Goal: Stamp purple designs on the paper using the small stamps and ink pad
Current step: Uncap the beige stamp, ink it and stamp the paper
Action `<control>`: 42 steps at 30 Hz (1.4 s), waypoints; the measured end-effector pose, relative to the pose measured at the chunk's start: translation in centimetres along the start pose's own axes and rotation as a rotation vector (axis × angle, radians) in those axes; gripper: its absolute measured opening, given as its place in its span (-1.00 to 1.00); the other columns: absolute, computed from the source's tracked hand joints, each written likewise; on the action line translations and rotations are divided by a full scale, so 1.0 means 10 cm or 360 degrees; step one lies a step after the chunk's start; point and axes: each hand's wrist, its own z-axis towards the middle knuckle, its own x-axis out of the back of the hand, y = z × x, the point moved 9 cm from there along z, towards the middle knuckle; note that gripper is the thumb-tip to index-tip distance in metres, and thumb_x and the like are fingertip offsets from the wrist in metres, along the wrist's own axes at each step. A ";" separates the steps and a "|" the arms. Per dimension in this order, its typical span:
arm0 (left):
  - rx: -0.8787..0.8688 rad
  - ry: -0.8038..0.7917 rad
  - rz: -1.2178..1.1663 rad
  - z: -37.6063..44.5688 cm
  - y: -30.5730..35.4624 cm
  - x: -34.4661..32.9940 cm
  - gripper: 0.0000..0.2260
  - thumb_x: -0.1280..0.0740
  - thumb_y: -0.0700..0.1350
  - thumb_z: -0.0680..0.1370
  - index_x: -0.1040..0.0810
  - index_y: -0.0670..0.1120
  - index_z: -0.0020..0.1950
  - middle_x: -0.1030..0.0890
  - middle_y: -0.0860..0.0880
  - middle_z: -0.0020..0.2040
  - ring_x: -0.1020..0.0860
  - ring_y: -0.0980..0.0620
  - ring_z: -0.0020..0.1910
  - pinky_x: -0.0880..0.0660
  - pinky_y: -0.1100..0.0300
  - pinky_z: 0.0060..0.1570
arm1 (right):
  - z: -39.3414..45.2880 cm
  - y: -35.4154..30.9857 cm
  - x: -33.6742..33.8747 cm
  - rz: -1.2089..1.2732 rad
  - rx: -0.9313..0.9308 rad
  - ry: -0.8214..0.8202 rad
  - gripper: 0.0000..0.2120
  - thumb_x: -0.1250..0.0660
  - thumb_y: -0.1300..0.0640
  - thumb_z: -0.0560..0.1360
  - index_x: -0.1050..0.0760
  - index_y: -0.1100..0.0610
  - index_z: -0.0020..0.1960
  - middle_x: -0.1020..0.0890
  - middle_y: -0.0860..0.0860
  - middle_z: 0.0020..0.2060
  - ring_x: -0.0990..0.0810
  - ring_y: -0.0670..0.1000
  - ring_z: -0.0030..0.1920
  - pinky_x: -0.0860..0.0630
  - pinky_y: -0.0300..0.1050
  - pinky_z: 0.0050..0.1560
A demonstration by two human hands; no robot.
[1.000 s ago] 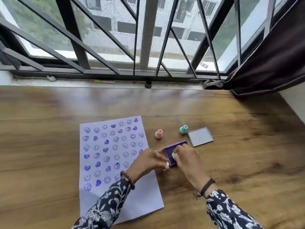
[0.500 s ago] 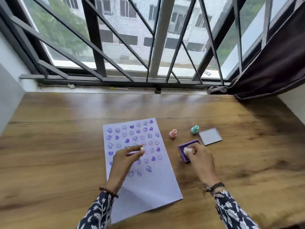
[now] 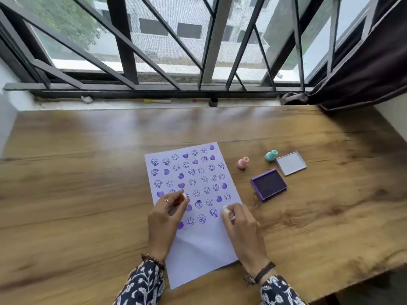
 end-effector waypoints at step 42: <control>0.0448 -0.0549 -0.0760 -0.54 0.83 -1.22 -0.90 -0.42 -0.21 0.35 -0.69 -0.17 -0.17 -0.72 -0.04 -0.24 -0.65 0.10 -0.17 -0.58 0.37 -0.14 | 0.06 0.63 0.88 0.1800 -0.0410 -0.0253 -0.88 -0.48 0.29 0.32 -0.67 0.10 -0.20 -0.75 -0.03 -0.29 -0.68 -0.16 -0.24 -0.56 -0.40 -0.24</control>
